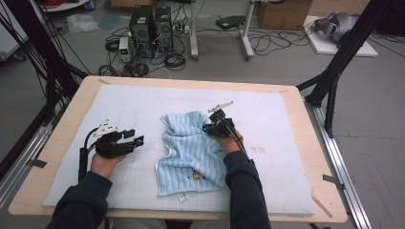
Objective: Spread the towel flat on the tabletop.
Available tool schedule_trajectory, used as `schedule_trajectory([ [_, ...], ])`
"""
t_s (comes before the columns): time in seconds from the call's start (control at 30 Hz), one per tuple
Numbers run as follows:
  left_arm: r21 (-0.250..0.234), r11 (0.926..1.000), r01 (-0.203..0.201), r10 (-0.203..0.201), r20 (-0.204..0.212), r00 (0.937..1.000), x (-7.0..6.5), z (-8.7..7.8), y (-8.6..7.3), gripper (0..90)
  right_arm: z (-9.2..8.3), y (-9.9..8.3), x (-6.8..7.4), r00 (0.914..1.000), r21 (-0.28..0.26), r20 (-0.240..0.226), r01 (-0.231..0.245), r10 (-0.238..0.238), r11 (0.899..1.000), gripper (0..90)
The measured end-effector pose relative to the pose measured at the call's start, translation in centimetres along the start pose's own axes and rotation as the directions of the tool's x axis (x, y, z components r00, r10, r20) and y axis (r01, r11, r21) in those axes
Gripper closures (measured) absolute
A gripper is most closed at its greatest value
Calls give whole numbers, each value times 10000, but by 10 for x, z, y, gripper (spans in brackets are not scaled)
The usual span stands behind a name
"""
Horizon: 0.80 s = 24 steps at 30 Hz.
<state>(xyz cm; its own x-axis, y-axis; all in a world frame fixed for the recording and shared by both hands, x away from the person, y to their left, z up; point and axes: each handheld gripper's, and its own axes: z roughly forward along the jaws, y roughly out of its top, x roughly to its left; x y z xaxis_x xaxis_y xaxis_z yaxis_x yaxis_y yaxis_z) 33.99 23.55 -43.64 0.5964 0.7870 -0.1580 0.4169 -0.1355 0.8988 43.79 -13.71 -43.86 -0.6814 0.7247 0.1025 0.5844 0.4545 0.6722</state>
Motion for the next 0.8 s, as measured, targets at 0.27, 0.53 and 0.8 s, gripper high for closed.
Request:
schedule_trajectory([
  [0.27, -40, 10000, 77, -77, -2, 10000, 0, -2, 0, 462, -12, 3, 5, 9678, 629, 2225, 1062, -1177, 9924, 883],
  [0.53, -76, 9999, 122, -122, -46, 9999, 1, -2, 0, 463, -38, 1, -18, 9083, -217, 4181, 204, -95, 9996, 881],
  [0.8, -100, 9999, 137, -137, -33, 9999, 2, -3, 1, 463, -18, -8, -13, 9868, 412, 1481, 605, -660, 9973, 742],
])
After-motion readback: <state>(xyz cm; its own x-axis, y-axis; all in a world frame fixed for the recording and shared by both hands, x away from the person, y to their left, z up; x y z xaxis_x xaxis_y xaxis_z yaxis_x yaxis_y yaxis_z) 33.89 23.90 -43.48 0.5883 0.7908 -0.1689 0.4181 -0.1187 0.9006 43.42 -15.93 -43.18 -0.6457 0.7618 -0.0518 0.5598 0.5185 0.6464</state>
